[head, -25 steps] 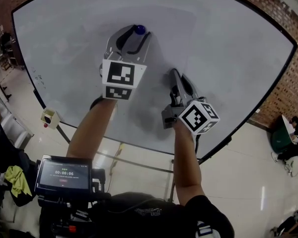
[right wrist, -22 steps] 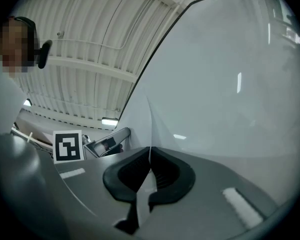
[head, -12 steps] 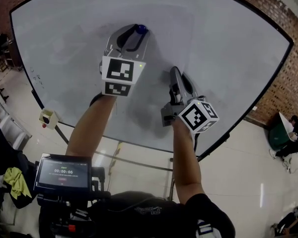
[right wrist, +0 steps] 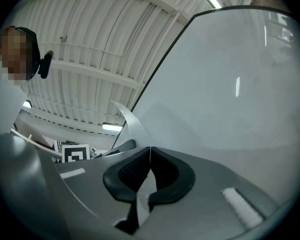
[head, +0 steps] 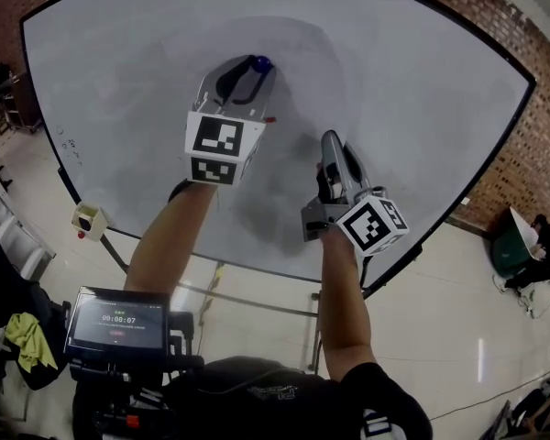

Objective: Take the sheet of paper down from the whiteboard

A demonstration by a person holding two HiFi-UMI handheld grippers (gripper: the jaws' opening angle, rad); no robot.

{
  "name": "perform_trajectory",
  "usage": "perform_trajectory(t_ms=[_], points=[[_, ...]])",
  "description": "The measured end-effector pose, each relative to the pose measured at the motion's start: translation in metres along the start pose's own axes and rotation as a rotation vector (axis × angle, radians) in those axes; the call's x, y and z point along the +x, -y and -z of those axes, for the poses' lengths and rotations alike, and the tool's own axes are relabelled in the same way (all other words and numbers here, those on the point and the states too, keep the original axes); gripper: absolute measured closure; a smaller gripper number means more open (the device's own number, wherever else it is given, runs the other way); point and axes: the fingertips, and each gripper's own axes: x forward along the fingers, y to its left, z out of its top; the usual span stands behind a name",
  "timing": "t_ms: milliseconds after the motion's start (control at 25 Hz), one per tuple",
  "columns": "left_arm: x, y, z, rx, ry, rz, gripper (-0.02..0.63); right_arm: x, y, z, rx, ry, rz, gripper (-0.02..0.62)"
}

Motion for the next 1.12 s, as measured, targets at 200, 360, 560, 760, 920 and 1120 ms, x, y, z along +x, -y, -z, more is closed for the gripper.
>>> perform_trajectory(t_ms=[200, 360, 560, 760, 920, 1120], points=[[-0.018, 0.006, 0.024, -0.053, -0.018, 0.006, 0.483, -0.015, 0.009, 0.002, -0.077, -0.011, 0.063, 0.581], [-0.039, 0.015, 0.05, -0.099, -0.054, 0.017, 0.483, -0.037, 0.016, 0.014, -0.142, -0.032, 0.127, 0.581], [-0.074, 0.013, 0.065, -0.152, -0.076, 0.035, 0.483, -0.061, 0.004, 0.035, -0.222, -0.087, 0.232, 0.581], [-0.099, 0.022, 0.088, -0.212, -0.11, 0.05, 0.483, -0.087, 0.005, 0.055, -0.282, -0.14, 0.317, 0.581], [-0.118, 0.05, 0.107, -0.262, -0.165, 0.055, 0.483, -0.114, 0.002, 0.061, -0.35, -0.198, 0.359, 0.581], [-0.151, 0.079, 0.115, -0.271, -0.242, 0.038, 0.483, -0.146, -0.004, 0.068, -0.353, -0.234, 0.371, 0.581]])
